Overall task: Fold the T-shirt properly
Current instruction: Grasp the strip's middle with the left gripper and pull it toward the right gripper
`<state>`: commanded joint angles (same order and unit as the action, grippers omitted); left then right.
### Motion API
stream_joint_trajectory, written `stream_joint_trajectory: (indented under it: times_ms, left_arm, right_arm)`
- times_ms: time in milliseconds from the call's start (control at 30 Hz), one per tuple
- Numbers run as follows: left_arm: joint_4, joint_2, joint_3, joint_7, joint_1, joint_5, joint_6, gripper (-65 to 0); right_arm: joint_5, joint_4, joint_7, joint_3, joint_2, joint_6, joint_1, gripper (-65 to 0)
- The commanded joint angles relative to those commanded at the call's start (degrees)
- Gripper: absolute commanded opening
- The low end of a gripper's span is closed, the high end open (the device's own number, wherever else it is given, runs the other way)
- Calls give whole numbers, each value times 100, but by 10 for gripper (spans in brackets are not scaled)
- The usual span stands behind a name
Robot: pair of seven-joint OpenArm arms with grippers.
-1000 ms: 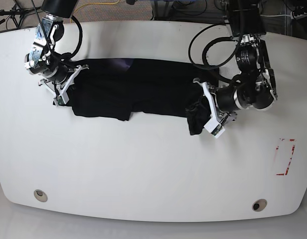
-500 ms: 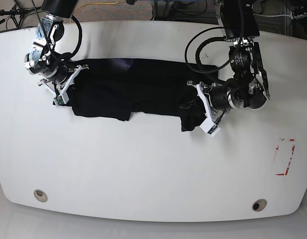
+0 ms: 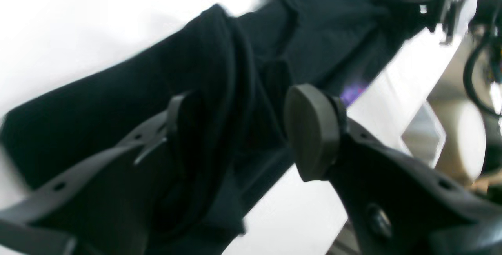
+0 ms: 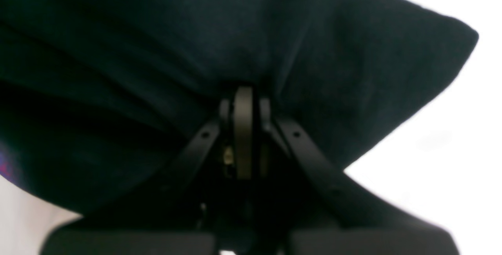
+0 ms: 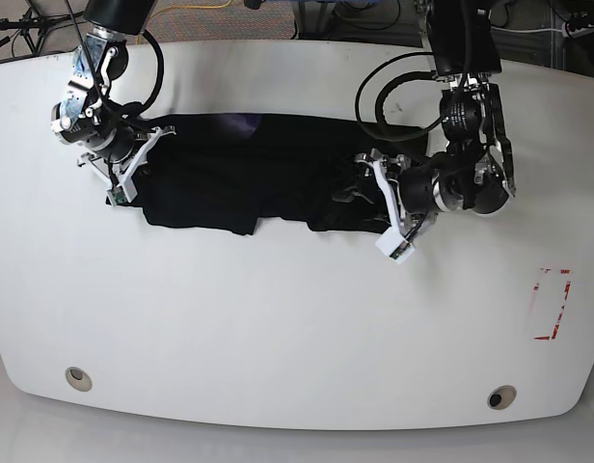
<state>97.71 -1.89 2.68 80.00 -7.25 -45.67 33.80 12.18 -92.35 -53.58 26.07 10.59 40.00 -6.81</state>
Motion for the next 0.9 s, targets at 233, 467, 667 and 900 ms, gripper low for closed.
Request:
stream_joint_trajectory:
  times_ms: [233,467,667,900]
  left_arm:
    - [316,18,-290,0,-35,-404,9,-312]
    - [457,281,404,0,-264,-545,18,-312]
    - [-176,484,835,0,-334,-519,18,-318]
    - [-1081,677,1134,-31,-396,-519,9,-382]
  right_arm:
    - [18,0,-9,-9,-9,0,0,-626]
    - [0,0,-9,-9,-9,0,0,-626]
    - [9,0,-9,-9,-9,0,0,-626]
    - [35,0,-9,-9,-9,0,26,-626]
